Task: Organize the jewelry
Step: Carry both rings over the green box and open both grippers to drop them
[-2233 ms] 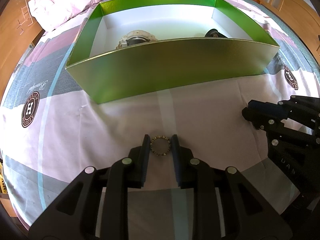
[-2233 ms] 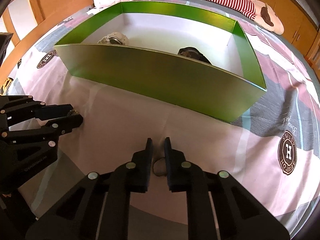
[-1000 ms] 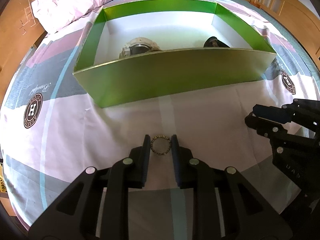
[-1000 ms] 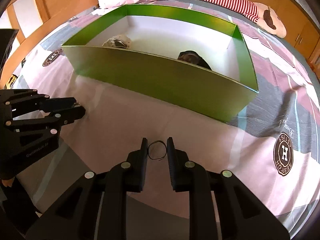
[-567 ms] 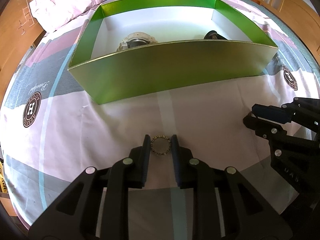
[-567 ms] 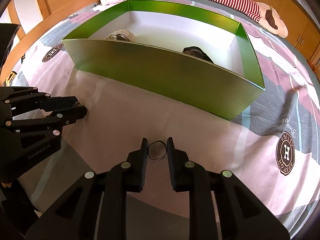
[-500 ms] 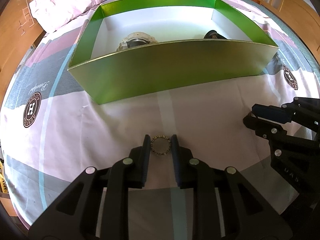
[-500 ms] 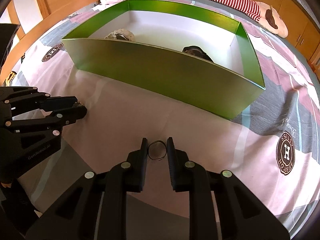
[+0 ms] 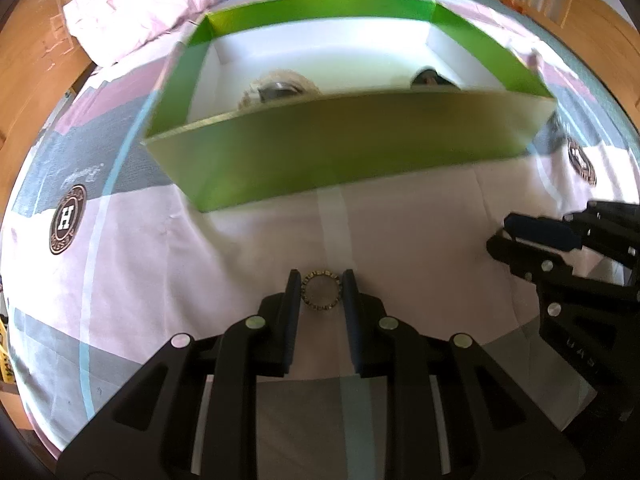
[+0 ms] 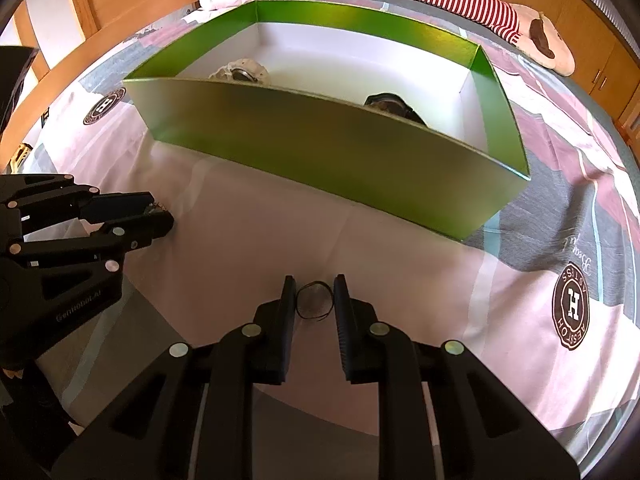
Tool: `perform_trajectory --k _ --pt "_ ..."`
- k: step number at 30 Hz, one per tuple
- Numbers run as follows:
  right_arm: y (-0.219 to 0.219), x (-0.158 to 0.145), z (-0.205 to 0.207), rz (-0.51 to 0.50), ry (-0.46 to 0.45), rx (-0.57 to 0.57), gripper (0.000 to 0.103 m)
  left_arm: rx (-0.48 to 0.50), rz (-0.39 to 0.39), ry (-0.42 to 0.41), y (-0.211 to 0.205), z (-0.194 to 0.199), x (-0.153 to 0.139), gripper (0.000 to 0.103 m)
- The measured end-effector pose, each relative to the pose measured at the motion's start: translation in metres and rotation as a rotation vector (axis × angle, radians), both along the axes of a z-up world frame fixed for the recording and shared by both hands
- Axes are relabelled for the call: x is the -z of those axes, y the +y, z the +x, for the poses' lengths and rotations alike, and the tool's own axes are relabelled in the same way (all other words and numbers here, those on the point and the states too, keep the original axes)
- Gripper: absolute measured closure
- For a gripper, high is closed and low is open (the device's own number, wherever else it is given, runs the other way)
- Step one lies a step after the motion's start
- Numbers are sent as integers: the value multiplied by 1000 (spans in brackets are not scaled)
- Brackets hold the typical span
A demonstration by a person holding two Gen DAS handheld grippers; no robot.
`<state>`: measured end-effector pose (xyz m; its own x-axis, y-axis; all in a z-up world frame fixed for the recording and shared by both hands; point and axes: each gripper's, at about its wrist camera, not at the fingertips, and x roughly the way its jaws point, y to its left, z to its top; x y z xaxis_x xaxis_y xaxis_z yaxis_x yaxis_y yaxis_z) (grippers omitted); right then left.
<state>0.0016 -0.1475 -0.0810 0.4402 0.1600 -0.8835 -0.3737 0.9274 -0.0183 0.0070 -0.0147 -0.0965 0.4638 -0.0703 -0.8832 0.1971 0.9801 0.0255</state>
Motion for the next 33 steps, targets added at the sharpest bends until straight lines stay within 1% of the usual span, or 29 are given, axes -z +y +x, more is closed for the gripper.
perform_trajectory --k 2,9,12,17,25,27,30,32,33 --pt "-2 -7 -1 23 -15 5 84 -12 -21 -24 3 0 -7 82" --pt "-16 -53 -1 157 -123 33 84 -37 -84 -144 14 -4 -50 82" --pt "-23 -61 4 194 -133 56 84 -39 -82 -190 15 -2 -65 82" --pt "-24 -57 6 181 -124 67 84 -61 -82 -208 20 6 -72 82" --pt "-28 -62 13 179 -146 77 84 -47 -80 -237 12 21 -87 82" --pt "-28 -68 20 190 -163 69 84 -43 -76 -240 9 28 -90 82" --pt "-29 -86 38 222 -213 69 84 -24 -62 -254 3 46 -97 82" --pt "-30 -90 58 254 -215 85 84 -19 -48 -259 -2 64 -99 82" --pt "-30 -89 67 254 -210 90 84 -21 -46 -257 -3 70 -98 82"
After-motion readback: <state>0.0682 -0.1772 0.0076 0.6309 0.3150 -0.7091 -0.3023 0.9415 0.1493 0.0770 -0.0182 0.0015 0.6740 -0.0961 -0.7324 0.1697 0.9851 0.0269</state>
